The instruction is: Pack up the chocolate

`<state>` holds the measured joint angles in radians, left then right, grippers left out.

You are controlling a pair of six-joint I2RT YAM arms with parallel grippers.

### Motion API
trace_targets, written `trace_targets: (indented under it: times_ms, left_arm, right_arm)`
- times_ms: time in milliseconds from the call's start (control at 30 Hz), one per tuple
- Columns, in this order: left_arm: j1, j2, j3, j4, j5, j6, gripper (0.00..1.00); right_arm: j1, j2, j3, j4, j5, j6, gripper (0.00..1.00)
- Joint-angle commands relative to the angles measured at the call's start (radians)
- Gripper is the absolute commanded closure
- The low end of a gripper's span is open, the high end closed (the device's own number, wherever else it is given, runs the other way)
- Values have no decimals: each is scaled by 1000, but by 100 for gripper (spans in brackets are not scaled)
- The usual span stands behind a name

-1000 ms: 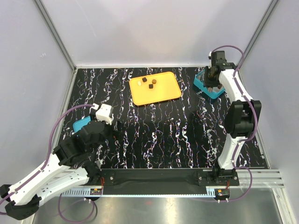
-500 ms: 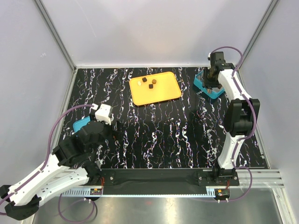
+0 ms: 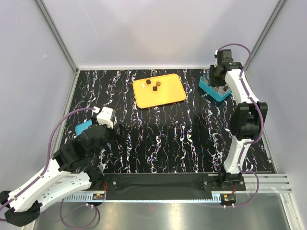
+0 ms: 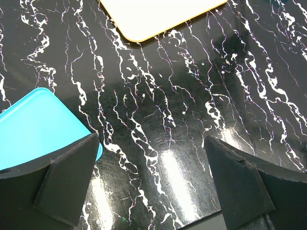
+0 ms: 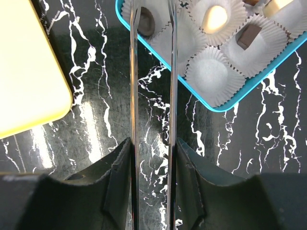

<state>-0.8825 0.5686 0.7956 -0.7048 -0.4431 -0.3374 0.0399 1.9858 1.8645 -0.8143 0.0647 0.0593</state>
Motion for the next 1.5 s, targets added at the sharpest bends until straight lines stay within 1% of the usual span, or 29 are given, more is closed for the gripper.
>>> trace_targets:
  times_ms: [0, 200, 367, 433, 467, 533, 567, 667, 800, 900, 1000, 1233, 1467]
  left_arm:
    - [-1, -18, 7, 42, -25, -5, 1]
    - [-1, -26, 7, 44, -23, -6, 1]
    - [-1, -30, 8, 45, -23, -5, 1]
    - [-1, -35, 5, 45, -26, -6, 1]
    - [-1, -41, 7, 47, -26, -8, 1]
    - [-1, -42, 5, 45, -31, -8, 1]
    - [-1, -47, 7, 47, -31, -9, 1]
    - [-1, -50, 7, 45, -32, -9, 1]
    - [-1, -53, 5, 45, -32, -8, 1]
    - [-1, -52, 5, 47, -32, -8, 1]
    - [-1, -52, 5, 50, -26, -6, 1]
    - [-1, -52, 4, 51, -23, -5, 1]
    - [-1, -50, 4, 51, -22, -3, 1]
  right_arm:
    - [-2, -86, 47, -3, -37, 29, 55]
    - [63, -131, 50, 3, -43, 65, 55]
    - [245, -102, 99, 41, -22, 68, 55]
    - [290, -61, 122, 69, -35, 73, 55]
    - [339, -42, 155, 73, -37, 76, 55]
    - [385, 24, 202, 76, -31, 80, 54]
    - [423, 48, 250, 75, -26, 82, 54]
    - [471, 171, 349, 60, -25, 83, 54]
    - [547, 270, 446, 35, -23, 70, 54]
    - [569, 315, 464, 41, -6, 53, 54]
    - [580, 329, 421, 104, 13, 39, 54]
    - [592, 332, 334, 153, 7, 31, 53]
    - [601, 380, 364, 150, 27, 14, 52]
